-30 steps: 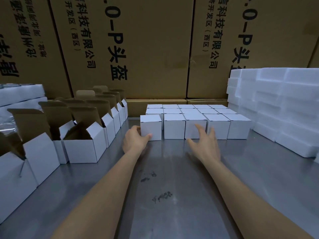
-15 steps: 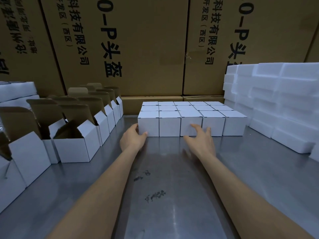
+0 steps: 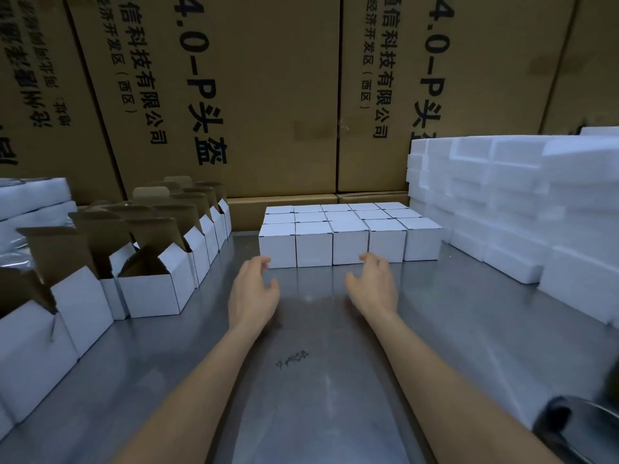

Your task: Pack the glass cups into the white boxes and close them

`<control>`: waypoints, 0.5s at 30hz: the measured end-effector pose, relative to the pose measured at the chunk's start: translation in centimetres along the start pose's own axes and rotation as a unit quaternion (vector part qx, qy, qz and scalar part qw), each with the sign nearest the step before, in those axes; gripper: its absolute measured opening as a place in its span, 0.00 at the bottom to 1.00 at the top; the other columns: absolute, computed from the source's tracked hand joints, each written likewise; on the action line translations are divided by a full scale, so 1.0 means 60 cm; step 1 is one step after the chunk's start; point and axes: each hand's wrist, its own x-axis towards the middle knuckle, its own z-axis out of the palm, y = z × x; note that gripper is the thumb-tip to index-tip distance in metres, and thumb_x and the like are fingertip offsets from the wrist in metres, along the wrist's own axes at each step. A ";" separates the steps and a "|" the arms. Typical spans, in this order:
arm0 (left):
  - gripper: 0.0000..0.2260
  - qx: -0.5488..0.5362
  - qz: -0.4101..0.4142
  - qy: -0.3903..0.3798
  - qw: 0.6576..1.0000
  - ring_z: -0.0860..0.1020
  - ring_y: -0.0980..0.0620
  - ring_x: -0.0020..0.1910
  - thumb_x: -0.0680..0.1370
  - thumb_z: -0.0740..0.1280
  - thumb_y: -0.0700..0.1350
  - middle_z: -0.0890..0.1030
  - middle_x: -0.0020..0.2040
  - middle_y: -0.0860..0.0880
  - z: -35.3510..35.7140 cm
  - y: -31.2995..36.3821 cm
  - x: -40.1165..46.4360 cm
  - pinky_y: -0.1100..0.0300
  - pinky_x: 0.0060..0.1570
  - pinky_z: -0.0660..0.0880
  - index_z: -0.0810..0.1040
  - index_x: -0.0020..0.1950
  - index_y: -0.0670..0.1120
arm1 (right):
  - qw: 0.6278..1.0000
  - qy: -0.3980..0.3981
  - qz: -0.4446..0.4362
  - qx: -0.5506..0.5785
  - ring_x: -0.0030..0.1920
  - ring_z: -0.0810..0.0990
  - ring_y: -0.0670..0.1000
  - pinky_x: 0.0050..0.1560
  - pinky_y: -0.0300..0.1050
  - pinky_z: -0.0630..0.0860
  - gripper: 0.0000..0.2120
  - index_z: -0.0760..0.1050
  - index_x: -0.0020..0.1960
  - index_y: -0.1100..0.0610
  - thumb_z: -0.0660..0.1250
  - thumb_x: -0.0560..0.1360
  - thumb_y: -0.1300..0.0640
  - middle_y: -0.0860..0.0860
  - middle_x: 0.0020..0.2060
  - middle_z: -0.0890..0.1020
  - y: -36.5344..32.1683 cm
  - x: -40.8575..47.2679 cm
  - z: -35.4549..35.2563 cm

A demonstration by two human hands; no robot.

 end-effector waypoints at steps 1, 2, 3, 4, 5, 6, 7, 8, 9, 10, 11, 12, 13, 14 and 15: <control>0.16 0.003 0.012 -0.002 1.000 0.74 0.51 0.58 0.78 0.64 0.40 0.74 0.61 0.51 -0.005 0.007 -0.014 0.53 0.55 0.74 0.72 0.65 0.48 | 1.000 -0.011 -0.001 -0.012 0.66 0.68 0.55 0.56 0.49 0.70 0.21 0.65 0.69 0.56 0.60 0.77 0.57 0.54 0.68 0.68 -0.002 -0.015 -0.004; 0.15 0.002 0.020 -0.004 1.000 0.75 0.52 0.57 0.77 0.64 0.40 0.75 0.60 0.52 -0.010 0.014 -0.028 0.54 0.54 0.74 0.73 0.64 0.49 | 0.999 -0.023 -0.006 -0.028 0.66 0.68 0.56 0.56 0.49 0.70 0.20 0.65 0.68 0.56 0.59 0.77 0.57 0.54 0.67 0.69 -0.003 -0.031 -0.008; 0.13 -0.002 0.028 -0.003 1.000 0.75 0.52 0.57 0.77 0.64 0.40 0.75 0.59 0.52 -0.015 0.019 -0.042 0.54 0.54 0.73 0.75 0.61 0.49 | 0.998 -0.035 -0.017 -0.052 0.66 0.68 0.56 0.56 0.49 0.70 0.19 0.66 0.67 0.57 0.59 0.77 0.57 0.55 0.66 0.70 -0.005 -0.048 -0.013; 0.12 -0.009 0.033 -0.001 0.999 0.75 0.52 0.56 0.77 0.64 0.39 0.76 0.58 0.51 -0.020 0.025 -0.055 0.55 0.53 0.73 0.76 0.59 0.48 | 0.995 -0.044 -0.032 -0.078 0.65 0.68 0.56 0.56 0.50 0.70 0.19 0.66 0.67 0.58 0.59 0.77 0.57 0.55 0.65 0.70 -0.008 -0.065 -0.018; 0.11 -0.017 0.034 0.002 0.999 0.75 0.52 0.55 0.76 0.64 0.38 0.76 0.57 0.51 -0.025 0.033 -0.069 0.56 0.52 0.73 0.77 0.56 0.48 | 0.993 -0.051 -0.044 -0.096 0.65 0.68 0.57 0.56 0.50 0.70 0.18 0.67 0.66 0.58 0.59 0.77 0.57 0.55 0.65 0.71 -0.010 -0.082 -0.023; 0.09 -0.026 0.033 0.005 0.999 0.75 0.52 0.52 0.76 0.65 0.38 0.76 0.56 0.51 -0.031 0.040 -0.083 0.58 0.50 0.72 0.78 0.53 0.49 | 0.992 -0.055 -0.052 -0.105 0.65 0.68 0.57 0.56 0.50 0.70 0.18 0.67 0.66 0.59 0.58 0.77 0.57 0.55 0.65 0.71 -0.012 -0.098 -0.028; 0.09 -0.036 0.033 0.009 0.999 0.75 0.53 0.49 0.75 0.65 0.37 0.77 0.54 0.51 -0.035 0.049 -0.097 0.59 0.49 0.71 0.78 0.50 0.51 | 0.991 -0.058 -0.059 -0.109 0.65 0.68 0.57 0.56 0.50 0.70 0.18 0.67 0.66 0.59 0.58 0.77 0.57 0.55 0.64 0.72 -0.014 -0.114 -0.034; 0.10 -0.046 0.035 0.012 0.998 0.75 0.53 0.47 0.75 0.65 0.37 0.77 0.52 0.51 -0.039 0.056 -0.111 0.59 0.47 0.71 0.77 0.48 0.52 | 0.990 -0.058 -0.067 -0.114 0.65 0.68 0.57 0.56 0.50 0.70 0.17 0.68 0.65 0.59 0.58 0.77 0.57 0.56 0.64 0.72 -0.016 -0.131 -0.040; 0.10 -0.052 0.039 0.014 0.998 0.75 0.53 0.46 0.75 0.65 0.36 0.77 0.51 0.51 -0.043 0.064 -0.126 0.58 0.47 0.72 0.77 0.46 0.53 | 0.988 -0.055 -0.075 -0.121 0.64 0.68 0.57 0.56 0.50 0.70 0.17 0.68 0.65 0.59 0.58 0.77 0.57 0.56 0.63 0.73 -0.018 -0.146 -0.046; 0.11 -0.056 0.045 0.014 0.997 0.76 0.53 0.45 0.74 0.65 0.36 0.77 0.49 0.51 -0.047 0.071 -0.140 0.57 0.47 0.73 0.77 0.45 0.53 | 0.987 -0.051 -0.082 -0.127 0.64 0.68 0.57 0.55 0.51 0.70 0.17 0.68 0.64 0.59 0.58 0.77 0.57 0.56 0.62 0.73 -0.020 -0.160 -0.053; 0.11 -0.059 0.051 0.013 0.997 0.76 0.53 0.43 0.74 0.65 0.36 0.77 0.49 0.52 -0.051 0.077 -0.154 0.57 0.47 0.73 0.78 0.45 0.52 | 0.986 -0.047 -0.087 -0.132 0.63 0.69 0.57 0.56 0.51 0.70 0.16 0.69 0.64 0.59 0.58 0.77 0.57 0.56 0.61 0.74 -0.021 -0.175 -0.058; 0.11 -0.061 0.058 0.011 0.996 0.76 0.54 0.42 0.74 0.65 0.35 0.77 0.48 0.52 -0.056 0.081 -0.166 0.57 0.46 0.73 0.79 0.44 0.51 | 0.986 -0.042 -0.092 -0.136 0.63 0.69 0.58 0.56 0.51 0.69 0.16 0.69 0.63 0.59 0.58 0.76 0.57 0.56 0.61 0.74 -0.022 -0.190 -0.064; 0.11 -0.063 0.062 0.010 0.996 0.76 0.55 0.40 0.73 0.65 0.35 0.77 0.47 0.52 -0.060 0.085 -0.176 0.57 0.46 0.73 0.79 0.44 0.51 | 0.985 -0.038 -0.097 -0.139 0.63 0.69 0.58 0.57 0.51 0.68 0.16 0.69 0.63 0.59 0.59 0.76 0.57 0.56 0.61 0.74 -0.023 -0.206 -0.070; 0.11 -0.063 0.063 0.009 0.996 0.75 0.56 0.39 0.73 0.65 0.35 0.77 0.47 0.52 -0.064 0.088 -0.186 0.58 0.45 0.72 0.79 0.44 0.51 | 0.984 -0.034 -0.102 -0.145 0.62 0.69 0.58 0.58 0.51 0.67 0.16 0.69 0.62 0.58 0.59 0.75 0.57 0.56 0.60 0.74 -0.023 -0.220 -0.075; 0.11 -0.063 0.061 0.009 0.996 0.75 0.57 0.39 0.73 0.65 0.35 0.77 0.46 0.52 -0.068 0.091 -0.195 0.59 0.44 0.72 0.80 0.43 0.51 | 0.982 -0.030 -0.105 -0.154 0.62 0.69 0.58 0.59 0.51 0.65 0.16 0.69 0.62 0.58 0.59 0.75 0.57 0.56 0.60 0.75 -0.022 -0.233 -0.080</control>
